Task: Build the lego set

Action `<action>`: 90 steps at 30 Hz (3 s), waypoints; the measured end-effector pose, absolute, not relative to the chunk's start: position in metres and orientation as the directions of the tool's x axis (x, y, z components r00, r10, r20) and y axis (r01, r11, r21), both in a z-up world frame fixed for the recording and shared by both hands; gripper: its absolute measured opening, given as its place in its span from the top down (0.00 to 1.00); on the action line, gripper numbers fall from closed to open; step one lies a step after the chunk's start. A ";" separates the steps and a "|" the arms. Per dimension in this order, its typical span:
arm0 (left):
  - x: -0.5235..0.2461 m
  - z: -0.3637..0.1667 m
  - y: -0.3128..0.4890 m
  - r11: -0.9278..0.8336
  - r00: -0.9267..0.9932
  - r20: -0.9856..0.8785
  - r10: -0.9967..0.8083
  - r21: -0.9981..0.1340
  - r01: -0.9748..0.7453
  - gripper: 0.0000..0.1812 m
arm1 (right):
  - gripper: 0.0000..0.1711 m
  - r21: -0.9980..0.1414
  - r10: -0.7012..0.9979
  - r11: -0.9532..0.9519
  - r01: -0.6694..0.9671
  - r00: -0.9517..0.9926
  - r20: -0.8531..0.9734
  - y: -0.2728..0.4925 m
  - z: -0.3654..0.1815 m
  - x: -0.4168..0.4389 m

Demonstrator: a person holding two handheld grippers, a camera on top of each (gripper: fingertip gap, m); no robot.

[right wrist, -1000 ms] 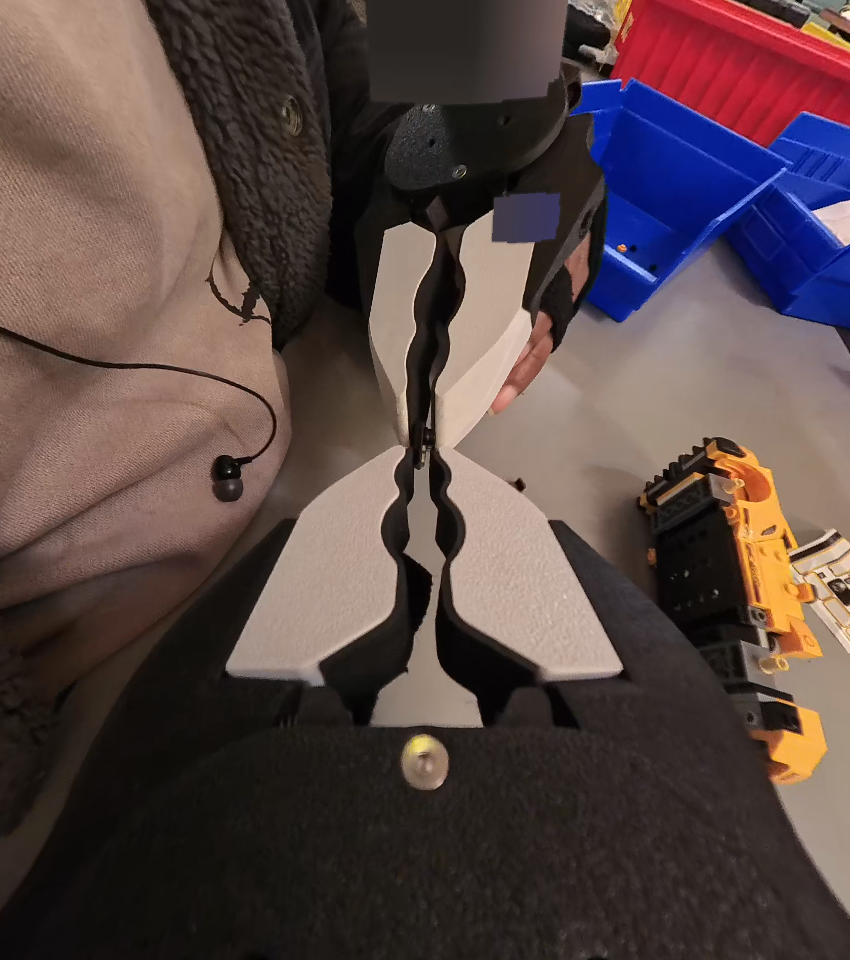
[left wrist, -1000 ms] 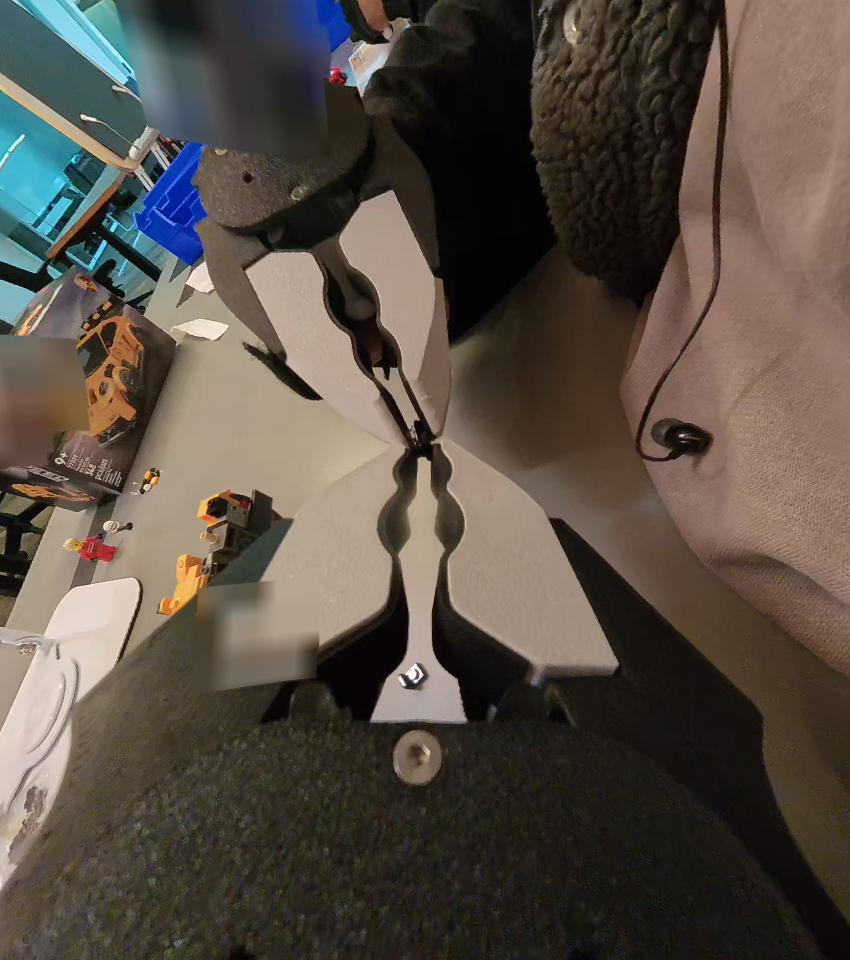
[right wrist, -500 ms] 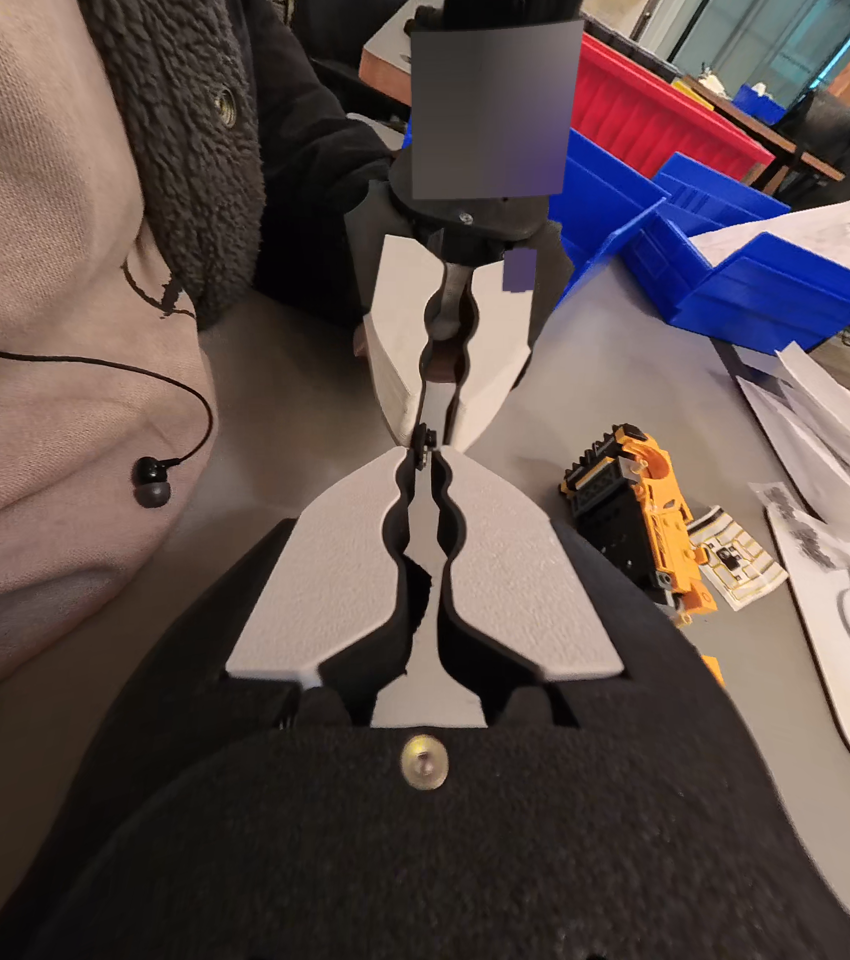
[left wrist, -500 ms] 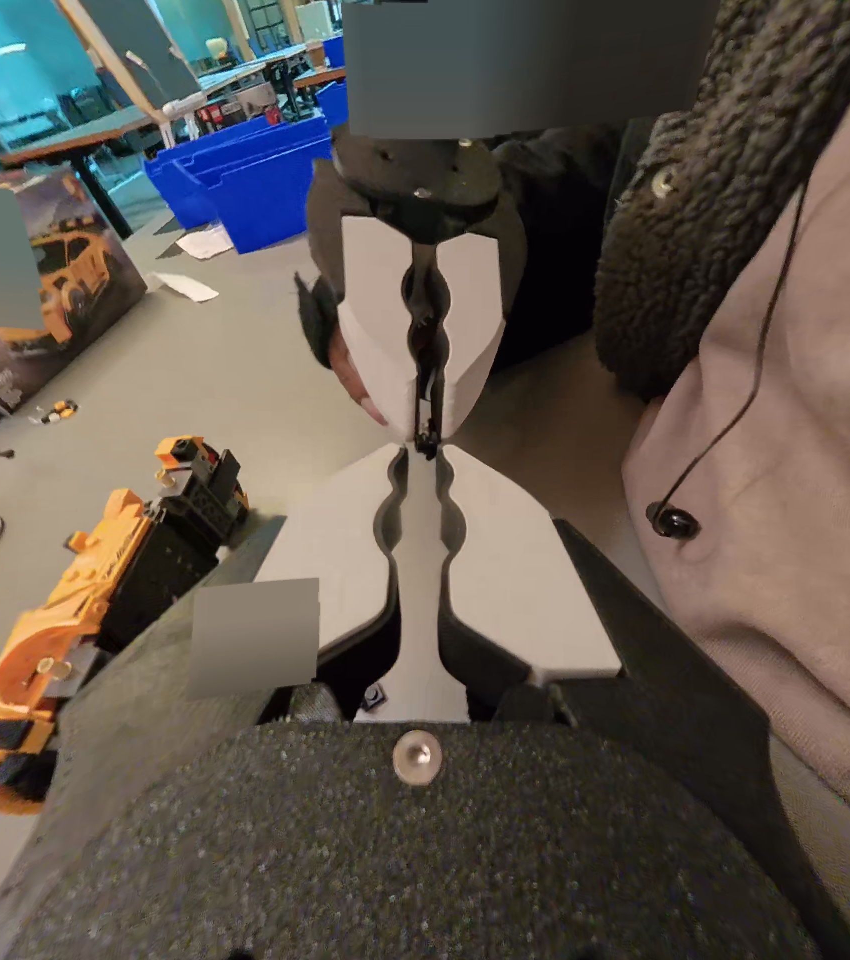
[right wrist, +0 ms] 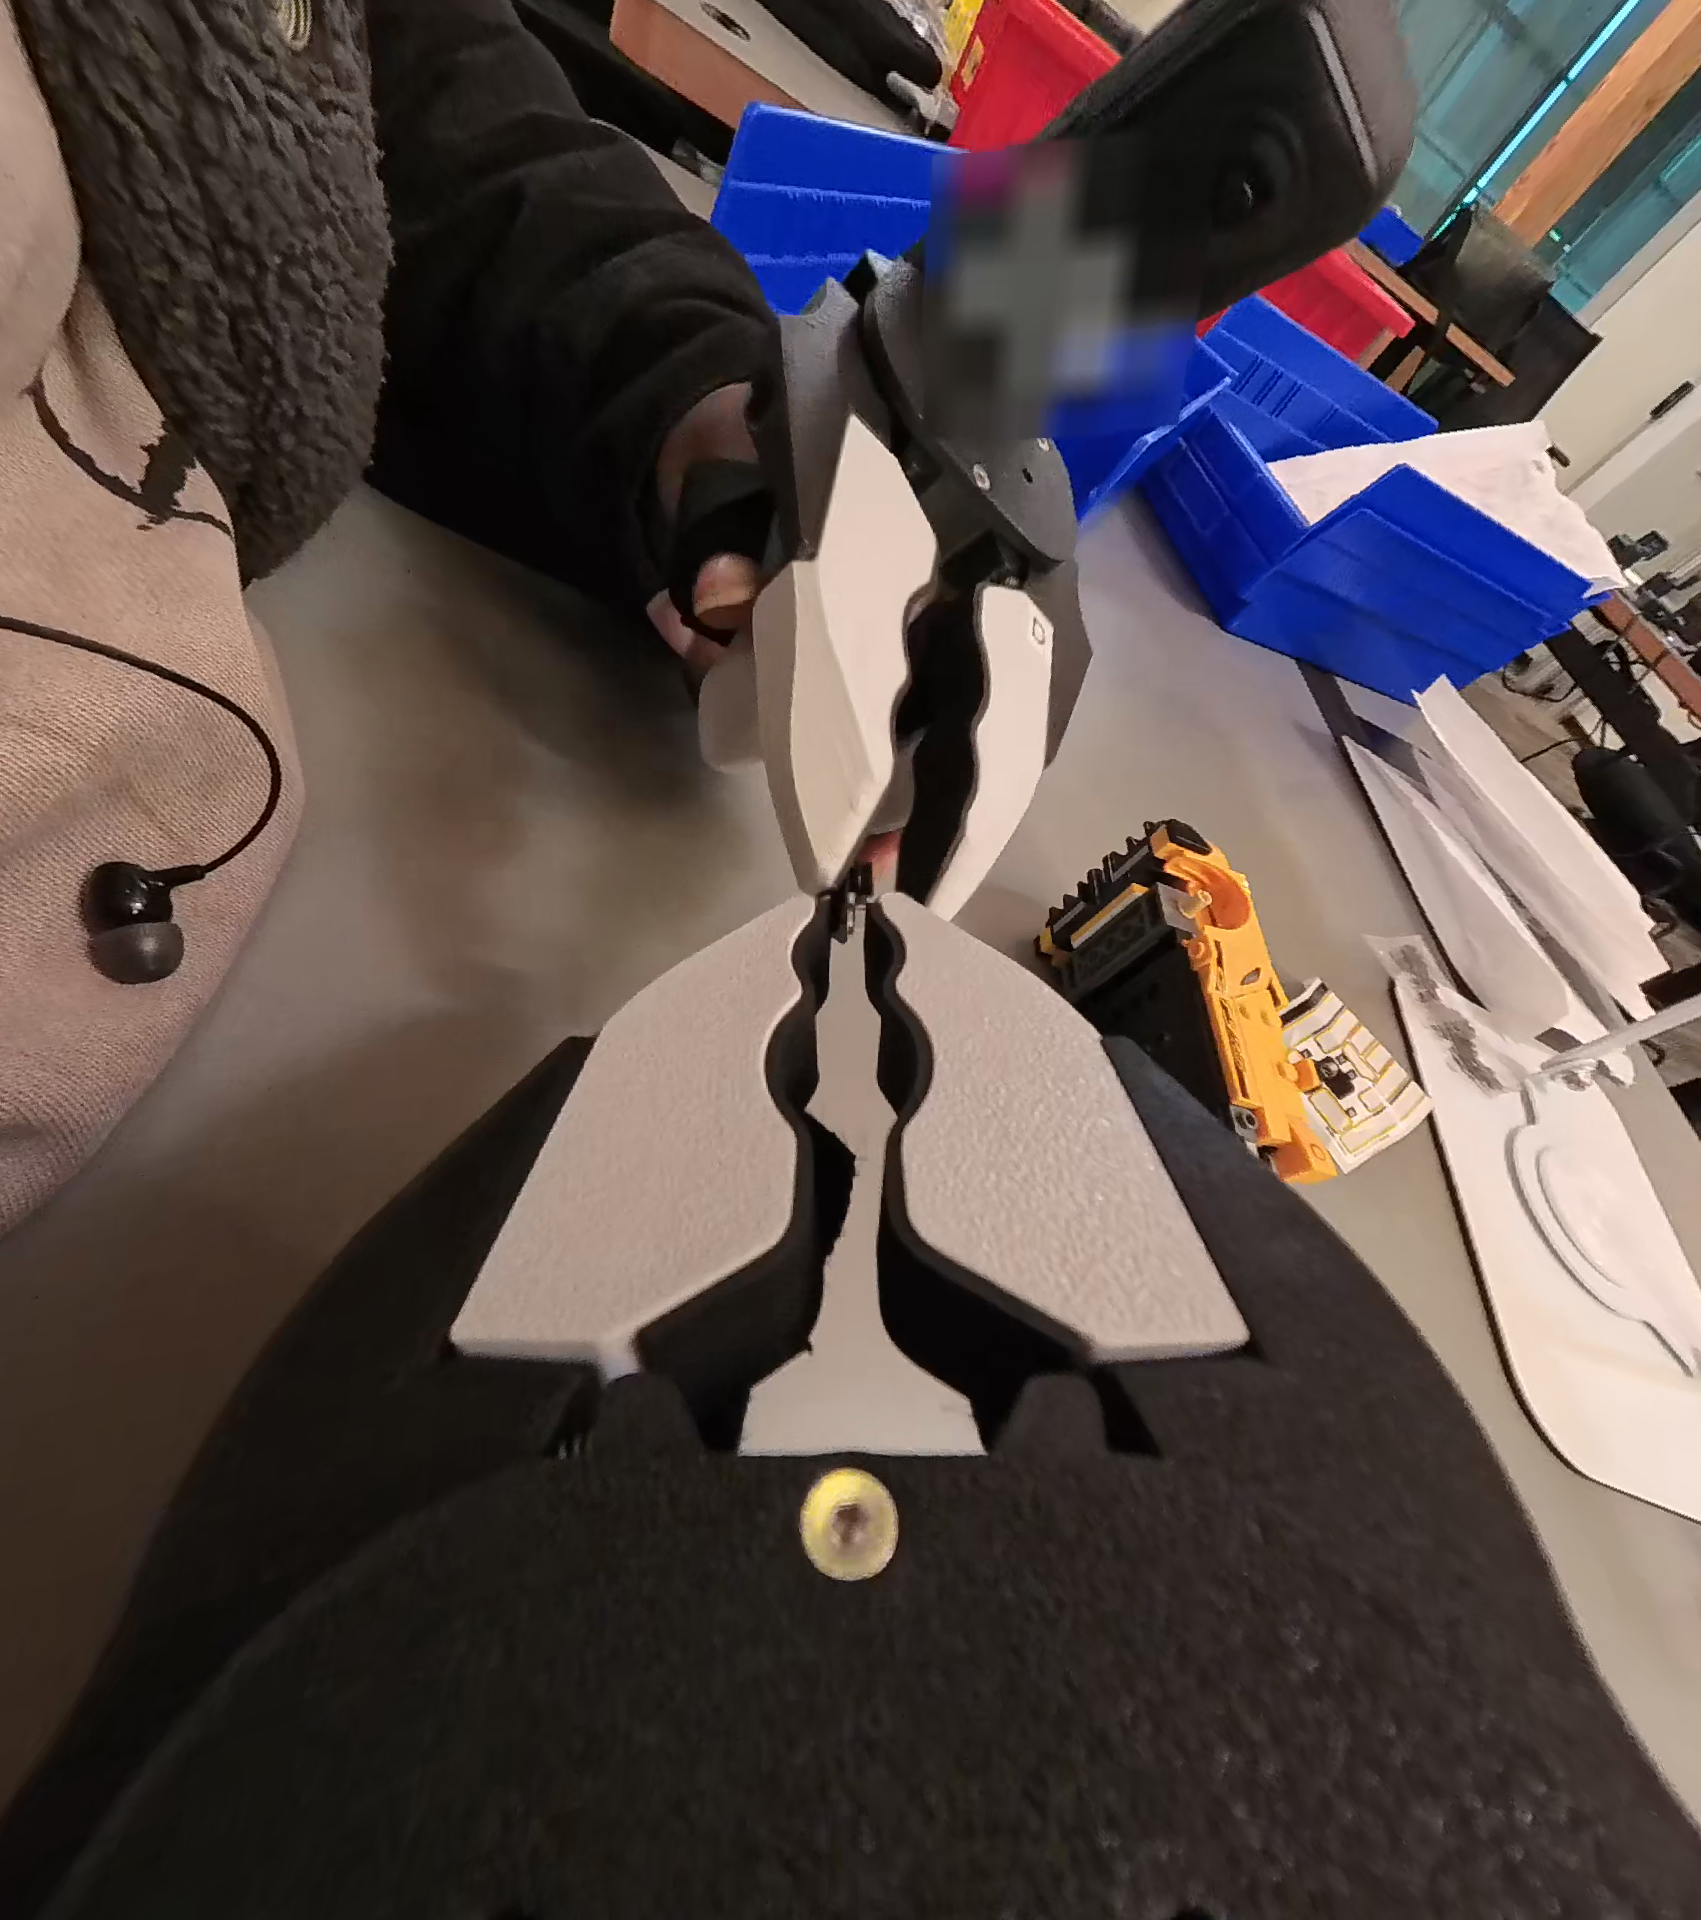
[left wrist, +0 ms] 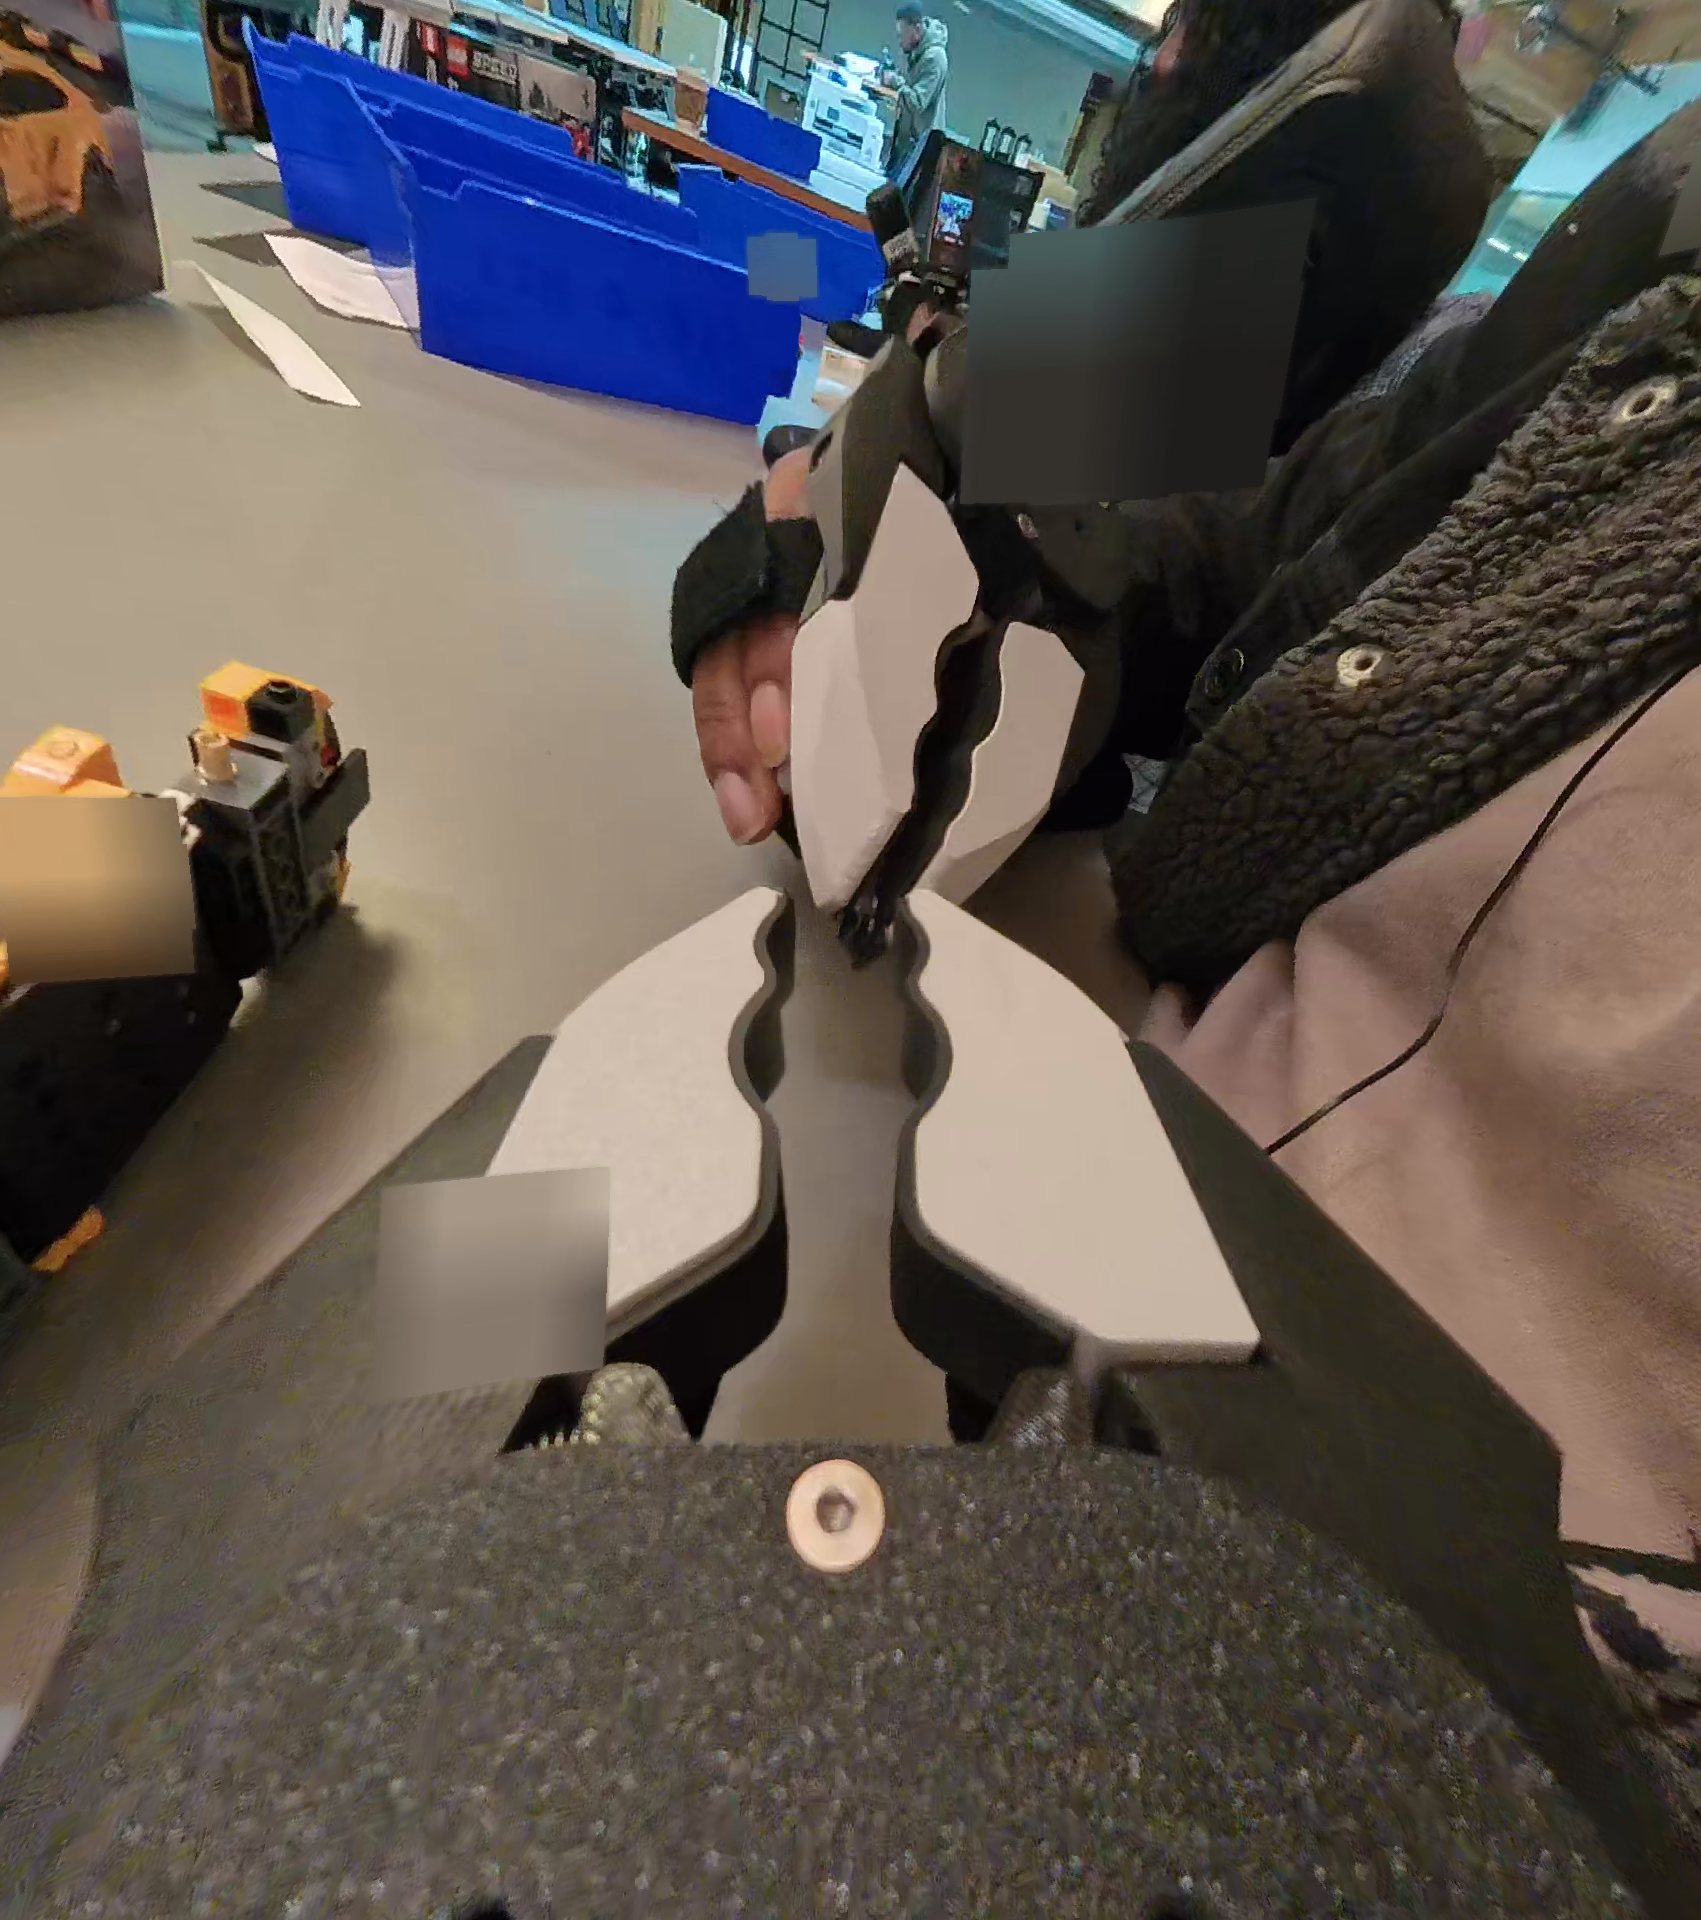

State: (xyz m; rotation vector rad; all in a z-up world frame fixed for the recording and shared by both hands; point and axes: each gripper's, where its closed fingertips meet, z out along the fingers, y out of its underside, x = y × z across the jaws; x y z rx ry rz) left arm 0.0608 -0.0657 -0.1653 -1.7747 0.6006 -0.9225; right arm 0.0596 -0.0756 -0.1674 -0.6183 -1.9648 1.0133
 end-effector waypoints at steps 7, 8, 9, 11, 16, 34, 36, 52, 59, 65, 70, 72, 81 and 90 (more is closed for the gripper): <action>0.062 -0.167 -0.067 -0.437 0.545 0.399 -0.737 -0.897 0.066 0.94 | 0.96 -0.826 0.712 0.561 0.047 -0.536 0.453 -0.075 -0.169 0.059; 0.061 -0.168 -0.067 -0.448 0.539 0.414 -0.734 -0.891 0.075 0.94 | 0.96 -0.826 0.712 0.562 0.047 -0.535 0.455 -0.075 -0.169 0.059; 0.061 -0.168 -0.067 -0.458 0.533 0.427 -0.730 -0.885 0.082 0.94 | 0.96 -0.824 0.712 0.564 0.047 -0.533 0.457 -0.074 -0.169 0.059; 0.061 -0.169 -0.067 -0.472 0.526 0.445 -0.725 -0.877 0.090 0.95 | 0.96 -0.822 0.713 0.568 0.047 -0.527 0.463 -0.073 -0.170 0.058; 0.061 -0.170 -0.068 -0.498 0.513 0.473 -0.716 -0.861 0.099 0.95 | 0.96 -0.818 0.712 0.574 0.050 -0.525 0.467 -0.073 -0.172 0.058; 0.061 -0.175 -0.068 -0.545 0.498 0.518 -0.696 -0.832 0.103 0.95 | 0.96 -0.830 0.725 0.552 0.076 -0.537 0.433 -0.074 -0.178 0.055; 0.061 -0.176 -0.068 -0.550 0.498 0.521 -0.693 -0.829 0.102 0.95 | 0.96 -0.829 0.724 0.553 0.079 -0.537 0.432 -0.074 -0.179 0.055; 0.061 -0.178 -0.068 -0.547 0.504 0.513 -0.694 -0.832 0.094 0.95 | 0.96 -0.843 0.739 0.530 0.095 -0.539 0.404 -0.069 -0.179 0.046; 0.060 -0.179 -0.068 -0.547 0.508 0.510 -0.694 -0.833 0.089 0.95 | 0.96 -0.850 0.745 0.517 0.102 -0.542 0.388 -0.067 -0.180 0.045; 0.060 -0.178 -0.067 -0.534 0.517 0.496 -0.697 -0.841 0.088 0.95 | 0.96 -0.866 0.758 0.489 0.105 -0.543 0.362 -0.068 -0.178 0.046; 0.058 -0.175 -0.066 -0.502 0.533 0.466 -0.706 -0.861 0.088 0.94 | 0.96 -0.875 0.769 0.473 0.097 -0.530 0.357 -0.068 -0.175 0.047; 0.057 -0.173 -0.065 -0.473 0.551 0.431 -0.715 -0.878 0.073 0.94 | 0.96 -0.876 0.772 0.474 0.089 -0.521 0.365 -0.069 -0.174 0.049; 0.055 -0.177 -0.065 -0.412 0.599 0.326 -0.731 -0.911 -0.008 0.92 | 0.96 -0.861 0.762 0.502 0.080 -0.511 0.397 -0.069 -0.176 0.052; 0.054 -0.177 -0.064 -0.361 0.628 0.245 -0.739 -0.930 -0.062 0.95 | 0.96 -0.859 0.757 0.506 0.069 -0.513 0.405 -0.070 -0.176 0.054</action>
